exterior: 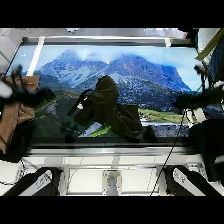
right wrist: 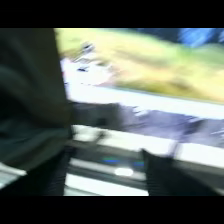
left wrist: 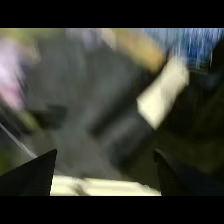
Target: Fold the clothes and pants, and hang the long-sleeved shirts on hangers.
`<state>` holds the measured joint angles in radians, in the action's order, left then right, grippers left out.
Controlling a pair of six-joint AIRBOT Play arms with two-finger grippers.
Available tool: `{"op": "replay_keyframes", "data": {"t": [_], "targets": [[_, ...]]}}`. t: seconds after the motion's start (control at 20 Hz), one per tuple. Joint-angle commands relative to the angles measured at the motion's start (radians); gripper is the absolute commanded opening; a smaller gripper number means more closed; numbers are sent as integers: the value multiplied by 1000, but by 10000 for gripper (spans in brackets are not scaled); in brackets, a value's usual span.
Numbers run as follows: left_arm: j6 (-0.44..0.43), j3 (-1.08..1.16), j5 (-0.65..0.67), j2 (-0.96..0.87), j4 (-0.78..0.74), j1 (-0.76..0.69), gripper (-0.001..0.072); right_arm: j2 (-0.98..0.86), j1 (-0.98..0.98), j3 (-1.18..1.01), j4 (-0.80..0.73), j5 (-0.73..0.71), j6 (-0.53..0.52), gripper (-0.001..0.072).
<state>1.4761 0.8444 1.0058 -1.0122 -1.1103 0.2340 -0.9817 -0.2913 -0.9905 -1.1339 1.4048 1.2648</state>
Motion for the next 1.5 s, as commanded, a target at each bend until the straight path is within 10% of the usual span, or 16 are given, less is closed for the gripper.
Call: {"op": "replay_keyframes", "data": {"t": [0.0,0.25,0.8,0.9,0.95,1.0,1.45], "targets": [[-15,-433,-198,217,393,32,708,139,-57,372,305,-124,-12,533],[-173,-534,-318,192,506,-127,708,119,-26,523,388,-169,-56,568],[-183,-343,-540,-155,521,-364,701,116,197,523,341,-325,-53,567],[-183,-315,-577,-169,521,-363,447,96,218,523,340,-327,-52,567],[-183,-308,-580,-174,521,-363,92,79,226,523,341,-332,-52,567],[-183,-308,-579,-175,520,-363,22,61,231,523,341,-340,-52,567],[-183,-308,-567,-173,518,-364,25,-130,362,523,406,-451,-55,568]]}}
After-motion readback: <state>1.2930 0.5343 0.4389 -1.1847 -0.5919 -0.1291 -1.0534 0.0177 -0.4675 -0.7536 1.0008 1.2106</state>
